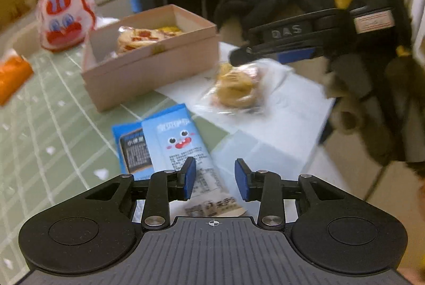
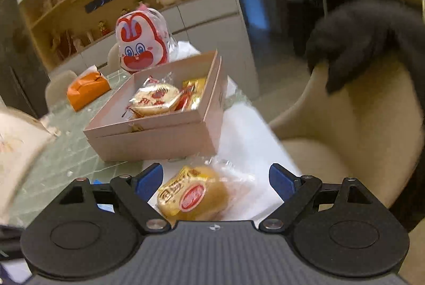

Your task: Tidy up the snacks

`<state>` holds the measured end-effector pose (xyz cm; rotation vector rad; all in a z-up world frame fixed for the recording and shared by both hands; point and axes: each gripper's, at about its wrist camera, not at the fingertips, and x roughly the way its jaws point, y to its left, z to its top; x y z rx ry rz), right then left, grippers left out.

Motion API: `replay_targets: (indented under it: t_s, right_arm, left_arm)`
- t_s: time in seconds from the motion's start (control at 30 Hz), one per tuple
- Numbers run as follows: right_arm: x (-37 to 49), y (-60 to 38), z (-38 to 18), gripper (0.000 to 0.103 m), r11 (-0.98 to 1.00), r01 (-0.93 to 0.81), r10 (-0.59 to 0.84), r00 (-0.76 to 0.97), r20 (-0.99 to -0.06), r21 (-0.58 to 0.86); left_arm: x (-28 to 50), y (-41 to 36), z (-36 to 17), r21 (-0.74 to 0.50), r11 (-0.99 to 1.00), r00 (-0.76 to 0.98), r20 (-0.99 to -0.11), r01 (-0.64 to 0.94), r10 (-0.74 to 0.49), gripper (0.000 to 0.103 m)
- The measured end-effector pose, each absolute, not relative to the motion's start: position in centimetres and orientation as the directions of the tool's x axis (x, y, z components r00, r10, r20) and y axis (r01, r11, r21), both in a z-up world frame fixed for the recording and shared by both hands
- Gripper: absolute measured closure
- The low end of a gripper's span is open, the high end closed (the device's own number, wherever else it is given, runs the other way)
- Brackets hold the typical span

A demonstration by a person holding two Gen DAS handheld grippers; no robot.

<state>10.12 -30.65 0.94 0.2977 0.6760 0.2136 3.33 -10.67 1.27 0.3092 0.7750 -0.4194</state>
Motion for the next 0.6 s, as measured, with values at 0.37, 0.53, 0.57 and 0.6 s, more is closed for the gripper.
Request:
replay_targets:
  t_s: [0.37,0.53,0.57,0.6]
  right_arm:
    - [6.9,-27.8,1.0,0.015,0.968,-0.171,0.245,0.802,-0.545,0.183]
    - [6.3,-28.0,1.6,0.015,0.969,-0.17,0.242,0.814,-0.528,0.182]
    - [6.2,-28.2,1.7,0.015,0.968,-0.169,0.243,0.816,-0.524,0.186]
    - [6.1,-28.3,1.7,0.015,0.968,-0.166,0.243,0.819,-0.519,0.19]
  left_arm:
    - [5.0,-7.2,2.2,0.173,0.916,0.674,-0.727,0.362,-0.129,0.064]
    - [6.1,-6.8,2.5,0.22,0.929,0.695,-0.717,0.298,-0.053,0.065]
    - [6.4,-7.0,2.1,0.208,0.926,0.671,-0.739,0.314,-0.062,0.066]
    - [6.6,-7.3,1.7,0.206,0.922,0.66,-0.748,0.327,-0.067,0.066]
